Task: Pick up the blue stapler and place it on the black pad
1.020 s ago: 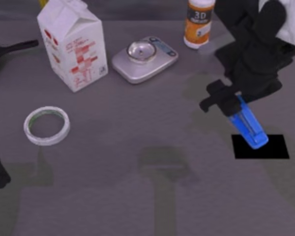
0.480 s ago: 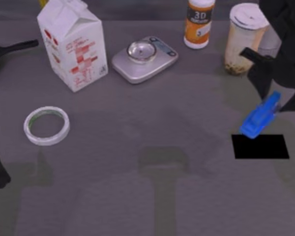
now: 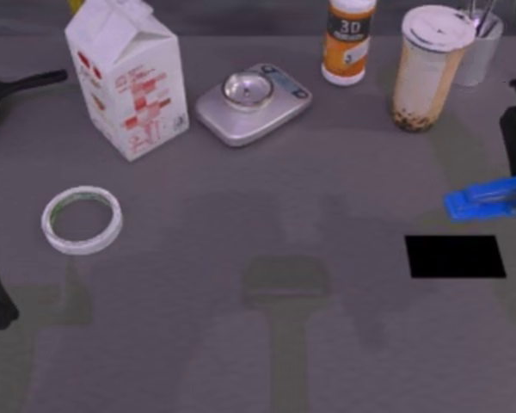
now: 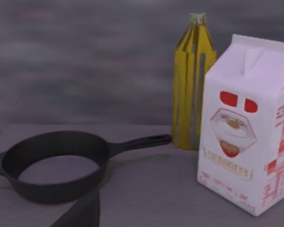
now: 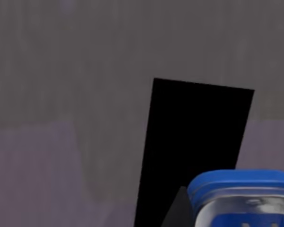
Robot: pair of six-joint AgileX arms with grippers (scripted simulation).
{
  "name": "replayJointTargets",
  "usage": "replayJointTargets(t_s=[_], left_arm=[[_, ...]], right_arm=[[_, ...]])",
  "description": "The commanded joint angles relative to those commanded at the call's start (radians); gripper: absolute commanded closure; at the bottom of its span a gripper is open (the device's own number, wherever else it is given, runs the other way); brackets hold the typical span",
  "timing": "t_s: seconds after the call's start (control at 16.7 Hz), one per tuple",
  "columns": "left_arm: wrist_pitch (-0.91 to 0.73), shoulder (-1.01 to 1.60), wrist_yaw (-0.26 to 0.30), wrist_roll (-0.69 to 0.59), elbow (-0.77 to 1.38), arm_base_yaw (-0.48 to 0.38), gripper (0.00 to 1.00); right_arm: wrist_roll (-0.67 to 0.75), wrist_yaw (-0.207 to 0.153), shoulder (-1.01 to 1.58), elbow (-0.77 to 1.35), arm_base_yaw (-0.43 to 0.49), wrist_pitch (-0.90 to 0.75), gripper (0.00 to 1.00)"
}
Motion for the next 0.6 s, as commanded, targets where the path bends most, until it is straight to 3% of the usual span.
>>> replayJointTargets(t_s=[0.18, 0.6], left_arm=[[0.000, 0.000, 0.000, 0.000, 0.000, 0.000, 0.00], [0.000, 0.000, 0.000, 0.000, 0.000, 0.000, 0.00]], right_arm=[[0.080, -0.016, -0.009, -0.003, -0.020, -0.014, 1.00], [0.088, -0.017, 0.001, -0.012, -0.012, 0.003, 1.00]])
